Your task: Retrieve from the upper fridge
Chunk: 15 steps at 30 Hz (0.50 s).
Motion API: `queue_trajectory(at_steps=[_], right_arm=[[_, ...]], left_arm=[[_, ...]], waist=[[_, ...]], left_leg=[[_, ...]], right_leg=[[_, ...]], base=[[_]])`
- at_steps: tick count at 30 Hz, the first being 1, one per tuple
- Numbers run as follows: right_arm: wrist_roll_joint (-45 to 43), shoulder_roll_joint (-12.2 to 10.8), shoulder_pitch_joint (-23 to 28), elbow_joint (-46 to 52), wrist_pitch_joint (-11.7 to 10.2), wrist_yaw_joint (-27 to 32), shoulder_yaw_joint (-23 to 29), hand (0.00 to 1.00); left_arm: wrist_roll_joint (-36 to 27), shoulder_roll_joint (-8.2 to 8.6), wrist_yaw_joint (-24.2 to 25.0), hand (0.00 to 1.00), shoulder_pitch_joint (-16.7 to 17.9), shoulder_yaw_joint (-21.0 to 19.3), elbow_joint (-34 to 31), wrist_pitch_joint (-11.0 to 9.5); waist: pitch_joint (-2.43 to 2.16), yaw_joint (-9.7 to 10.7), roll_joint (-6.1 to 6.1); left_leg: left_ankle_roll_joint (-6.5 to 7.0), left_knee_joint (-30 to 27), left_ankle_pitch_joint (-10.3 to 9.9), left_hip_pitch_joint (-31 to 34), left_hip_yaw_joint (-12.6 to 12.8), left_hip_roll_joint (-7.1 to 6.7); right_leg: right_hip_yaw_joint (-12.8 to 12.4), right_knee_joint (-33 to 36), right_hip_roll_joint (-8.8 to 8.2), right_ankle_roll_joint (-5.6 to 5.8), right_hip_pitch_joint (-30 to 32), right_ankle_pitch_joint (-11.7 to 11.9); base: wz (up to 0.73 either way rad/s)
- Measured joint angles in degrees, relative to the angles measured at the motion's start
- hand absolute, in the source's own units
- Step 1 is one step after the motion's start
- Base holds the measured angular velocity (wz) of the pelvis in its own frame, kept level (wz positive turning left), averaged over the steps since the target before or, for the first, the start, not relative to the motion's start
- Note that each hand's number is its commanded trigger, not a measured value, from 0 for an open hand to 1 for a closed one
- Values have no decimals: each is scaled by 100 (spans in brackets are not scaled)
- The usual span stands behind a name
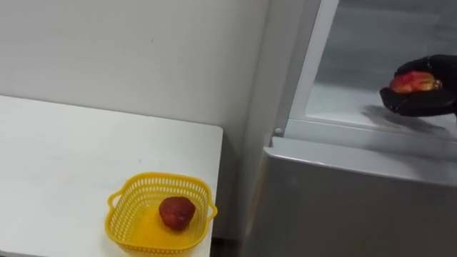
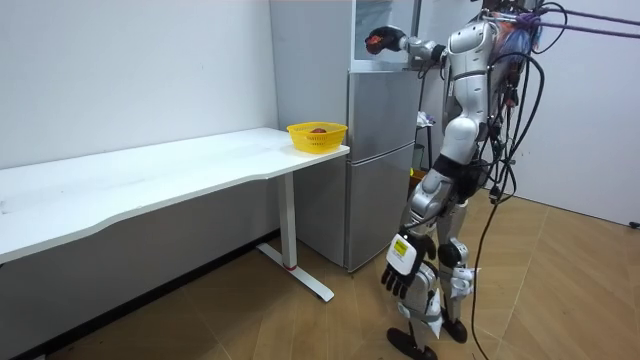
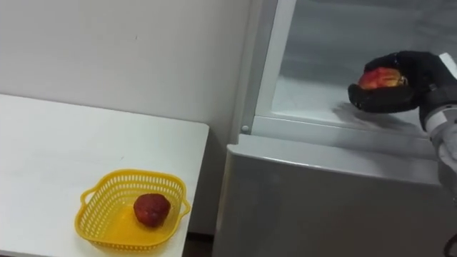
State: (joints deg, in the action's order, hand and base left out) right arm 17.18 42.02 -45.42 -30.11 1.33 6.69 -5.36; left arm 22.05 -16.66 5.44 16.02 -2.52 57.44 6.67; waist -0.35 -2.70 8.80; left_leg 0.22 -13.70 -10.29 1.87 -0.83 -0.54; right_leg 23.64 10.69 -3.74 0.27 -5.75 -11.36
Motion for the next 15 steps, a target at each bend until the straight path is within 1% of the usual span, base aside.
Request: queue_trajectory(at_steps=[1,3,4,5,6,7,8,9,10,11,12,13,14,15], right_arm=[[-45,1,64,178,-1,67,5,100],[-314,-1,387,878,-57,279,101,100],[-364,-1,431,989,-74,327,105,100],[-437,-4,531,1246,-79,467,140,100],[-555,-45,705,1548,-117,631,263,100],[-632,-80,797,1725,-129,719,334,100],[-677,-154,980,2059,-189,849,456,100],[-692,-220,1132,2324,-289,962,528,100],[-833,-280,1243,2541,-337,1086,562,100],[-992,-325,1318,2667,-338,1151,607,100],[-1307,-446,1461,2906,-377,1291,695,100],[-1415,-494,1548,3031,-392,1359,722,100],[-1544,-575,1710,3284,-415,1448,757,100],[-1609,-648,1796,3455,-455,1512,782,100]], left_arm=[[0,1,-11,0,-2,0,0,-7],[-1,1,-34,0,-15,0,11,-78],[-1,3,-39,0,-14,2,12,-95],[-5,19,-82,0,-29,5,42,-121],[-3,50,-136,0,-38,7,47,-132],[-4,69,-152,0,-37,9,46,-138],[-5,115,-156,0,-35,13,46,-159],[-4,175,-155,0,-30,12,50,-183],[-5,235,-151,0,-25,13,52,-205],[-5,261,-150,0,-30,14,51,-215],[-5,291,-148,0,-43,13,52,-247],[-5,297,-148,0,-67,12,52,-263],[-5,303,-149,0,-69,7,76,-300],[-4,315,-151,0,-55,-6,76,-302]], waist=[[3,-1,-5],[5,36,-12],[5,37,-14],[13,51,-31],[47,52,-78],[43,54,-77],[60,53,-141],[64,48,-211],[43,53,-265],[35,54,-296],[40,58,-365],[30,53,-401],[-7,58,-474],[-29,63,-529]], left_leg=[[0,6,0,-10,9,2],[0,7,0,-40,19,3],[0,5,0,-42,24,3],[0,-22,0,-44,23,1],[3,-54,-2,-41,24,0],[7,-62,-5,-47,30,0],[16,-63,-14,-59,58,7],[20,-62,-16,-69,77,15],[24,-63,-18,-83,90,18],[26,-59,-19,-92,108,20],[29,-12,-20,-122,163,23],[28,15,-19,-137,198,25],[29,27,-19,-144,228,44],[28,37,-19,-160,251,63]], right_leg=[[-4,2,0,0,-3,0],[-3,4,-3,0,-36,0],[-3,4,-4,1,-40,0],[-16,-2,-3,2,-46,1],[-44,-2,-1,2,-58,2],[-81,-1,-1,2,-61,1],[-169,-4,3,3,-58,2],[-214,-5,2,3,-60,2],[-247,-2,-3,6,-63,3],[-257,0,-6,7,-65,4],[-293,8,-6,7,-71,5],[-305,10,-6,7,-68,5],[-321,16,-7,7,-68,4],[-338,16,-6,7,-70,4]], base=[[-6],[0],[0],[0],[0],[0],[-9],[-12],[-10],[-12],[-15],[-18],[-14],[-10]])
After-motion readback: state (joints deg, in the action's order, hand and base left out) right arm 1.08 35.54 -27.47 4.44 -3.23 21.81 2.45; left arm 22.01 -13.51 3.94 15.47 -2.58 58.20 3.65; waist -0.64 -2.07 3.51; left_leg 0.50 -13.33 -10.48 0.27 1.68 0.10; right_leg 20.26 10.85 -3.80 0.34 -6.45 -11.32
